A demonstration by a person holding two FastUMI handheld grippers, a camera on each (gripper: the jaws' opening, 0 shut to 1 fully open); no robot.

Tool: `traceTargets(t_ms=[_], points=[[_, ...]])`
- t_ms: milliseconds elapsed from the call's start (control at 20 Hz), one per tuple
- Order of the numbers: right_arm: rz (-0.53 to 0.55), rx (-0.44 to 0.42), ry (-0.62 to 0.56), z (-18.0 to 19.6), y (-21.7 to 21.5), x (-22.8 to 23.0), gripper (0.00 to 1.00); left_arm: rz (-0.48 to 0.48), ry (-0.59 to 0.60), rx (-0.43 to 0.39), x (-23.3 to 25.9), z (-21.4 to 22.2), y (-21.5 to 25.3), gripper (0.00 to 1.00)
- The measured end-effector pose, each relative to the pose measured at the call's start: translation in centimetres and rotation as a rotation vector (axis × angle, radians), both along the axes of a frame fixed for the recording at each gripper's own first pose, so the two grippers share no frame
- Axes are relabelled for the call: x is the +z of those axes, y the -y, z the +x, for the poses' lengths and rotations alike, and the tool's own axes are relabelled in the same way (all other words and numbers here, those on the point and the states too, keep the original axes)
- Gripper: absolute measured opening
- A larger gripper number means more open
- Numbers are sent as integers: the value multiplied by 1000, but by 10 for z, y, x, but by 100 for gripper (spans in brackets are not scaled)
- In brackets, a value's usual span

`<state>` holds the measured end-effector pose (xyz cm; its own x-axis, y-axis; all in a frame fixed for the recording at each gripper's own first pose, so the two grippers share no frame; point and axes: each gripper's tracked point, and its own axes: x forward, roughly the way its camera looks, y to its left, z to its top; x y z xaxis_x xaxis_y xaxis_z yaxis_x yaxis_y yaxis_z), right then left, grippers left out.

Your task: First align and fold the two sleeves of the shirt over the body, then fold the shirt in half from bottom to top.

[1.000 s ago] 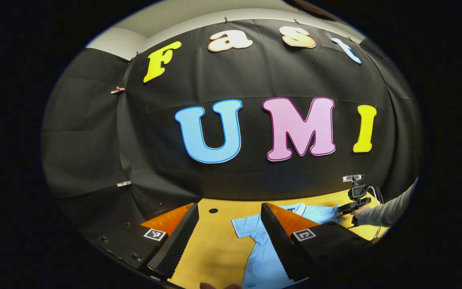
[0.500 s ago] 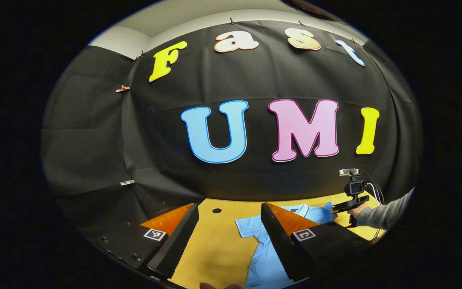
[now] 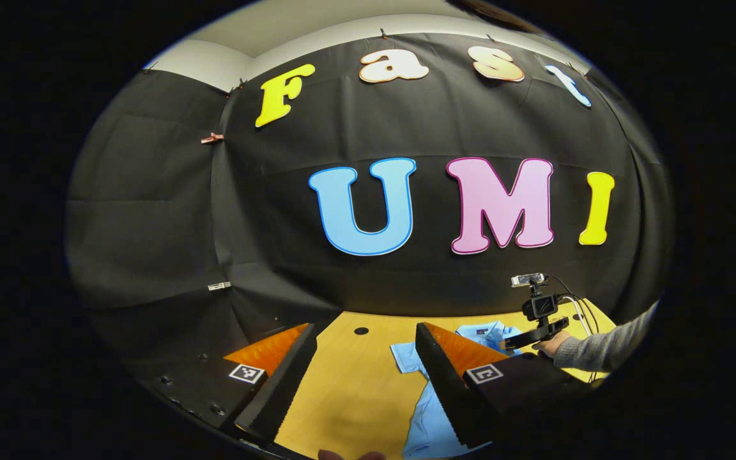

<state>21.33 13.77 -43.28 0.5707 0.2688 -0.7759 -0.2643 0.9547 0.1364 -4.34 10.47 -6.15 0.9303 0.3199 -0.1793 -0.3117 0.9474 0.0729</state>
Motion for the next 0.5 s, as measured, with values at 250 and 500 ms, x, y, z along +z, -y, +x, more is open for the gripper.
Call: traceTargets(t_ms=[250,500], points=[[-34,81,-45,-17,-32,-22,5,-3,-9,29,-2,-10,-11,99],[-58,115,-54,-23,-43,-31,5,-5,-11,43,-4,-12,-18,99]])
